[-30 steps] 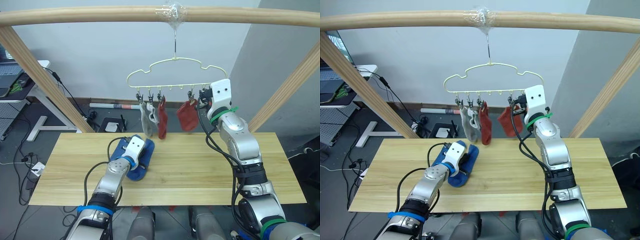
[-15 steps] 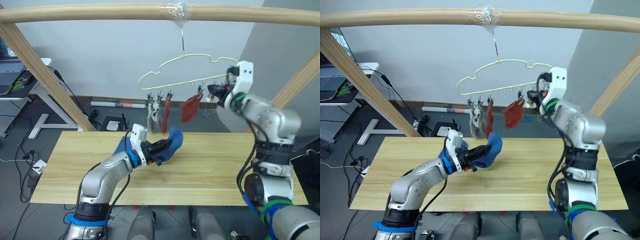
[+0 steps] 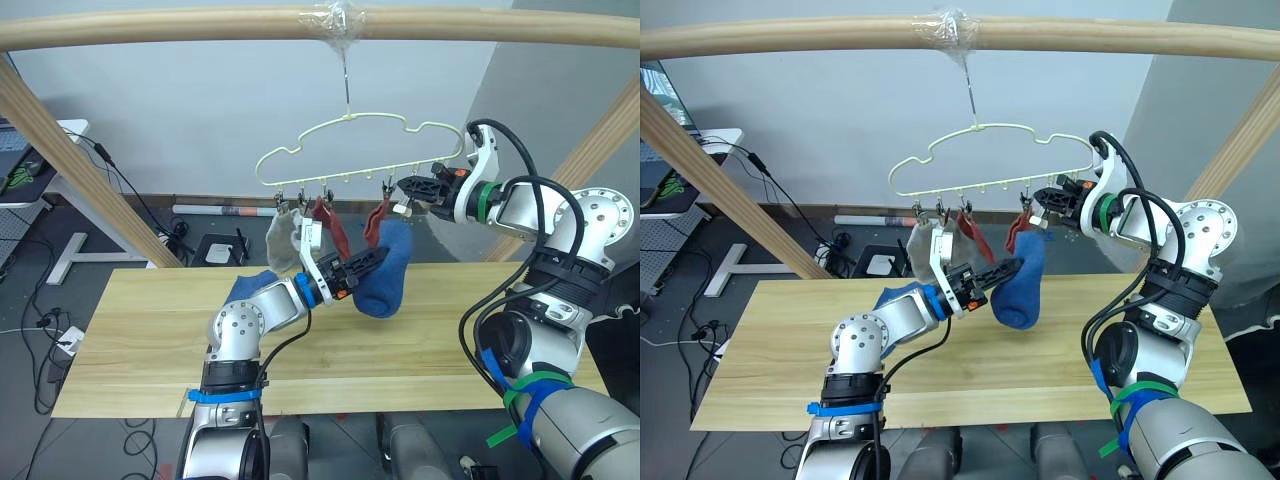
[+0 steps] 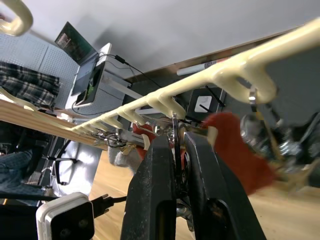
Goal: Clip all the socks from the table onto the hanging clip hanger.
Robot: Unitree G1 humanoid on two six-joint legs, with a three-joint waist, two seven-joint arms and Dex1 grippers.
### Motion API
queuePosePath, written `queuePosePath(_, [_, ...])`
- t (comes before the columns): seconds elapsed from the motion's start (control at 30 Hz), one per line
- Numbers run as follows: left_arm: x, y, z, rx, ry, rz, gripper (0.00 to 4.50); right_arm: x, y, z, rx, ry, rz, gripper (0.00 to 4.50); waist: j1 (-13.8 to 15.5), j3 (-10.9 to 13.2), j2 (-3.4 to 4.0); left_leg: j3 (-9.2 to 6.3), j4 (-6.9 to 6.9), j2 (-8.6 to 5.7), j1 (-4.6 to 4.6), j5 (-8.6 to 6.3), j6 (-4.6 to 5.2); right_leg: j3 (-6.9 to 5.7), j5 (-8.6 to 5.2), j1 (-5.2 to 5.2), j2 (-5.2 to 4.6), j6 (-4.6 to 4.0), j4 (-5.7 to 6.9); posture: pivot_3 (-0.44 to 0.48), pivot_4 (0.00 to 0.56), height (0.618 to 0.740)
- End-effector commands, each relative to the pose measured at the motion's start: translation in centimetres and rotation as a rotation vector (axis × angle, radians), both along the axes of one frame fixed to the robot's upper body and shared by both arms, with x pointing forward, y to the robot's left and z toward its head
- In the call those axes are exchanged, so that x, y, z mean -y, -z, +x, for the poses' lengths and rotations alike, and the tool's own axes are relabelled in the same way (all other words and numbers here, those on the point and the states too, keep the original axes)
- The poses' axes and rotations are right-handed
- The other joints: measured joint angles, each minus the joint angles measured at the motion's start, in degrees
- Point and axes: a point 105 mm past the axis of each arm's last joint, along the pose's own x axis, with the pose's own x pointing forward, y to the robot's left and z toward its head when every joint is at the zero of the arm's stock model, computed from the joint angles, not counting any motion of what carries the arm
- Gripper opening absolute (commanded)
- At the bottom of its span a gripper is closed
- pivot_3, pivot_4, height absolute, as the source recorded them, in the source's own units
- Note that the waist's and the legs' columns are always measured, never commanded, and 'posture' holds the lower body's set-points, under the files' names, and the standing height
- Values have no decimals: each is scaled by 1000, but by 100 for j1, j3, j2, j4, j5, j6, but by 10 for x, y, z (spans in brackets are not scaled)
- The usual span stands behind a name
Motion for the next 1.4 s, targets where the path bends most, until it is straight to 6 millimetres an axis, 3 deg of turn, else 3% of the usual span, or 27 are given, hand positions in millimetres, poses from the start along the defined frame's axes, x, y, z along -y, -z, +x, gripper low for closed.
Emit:
queuePosePath(0.03, [3,-10,2,1,20,-60,46,-2,-7,-5,36,-23,-13,21,-4,0,0,0,0,0,0,0,0,0,0,-1,0,0,1,31,225,740])
queuePosePath(0.63, [14,-3,-3,-31,81,-71,46,-2,-12,-8,26,-35,8,21,-11,0,0,3,-1,0,-4,0,0,2,0,-8,0,0,-1,23,225,740])
queuePosePath(0.97, [14,0,9,-45,56,-73,46,-6,-15,-11,30,-53,11,21,-16,0,0,4,-1,0,-8,0,0,3,0,-12,1,0,0,23,225,740])
queuePosePath(1.2, [10,-14,20,-24,25,-127,46,-5,-12,-13,17,-55,-3,21,-27,0,0,5,-1,0,-11,0,0,3,0,-16,1,0,-1,14,225,740])
queuePosePath(1.4, [9,-19,13,0,58,-132,46,-2,-11,-12,10,-44,-12,21,-42,0,0,6,-2,0,-12,0,0,4,0,-17,1,0,-1,15,225,740])
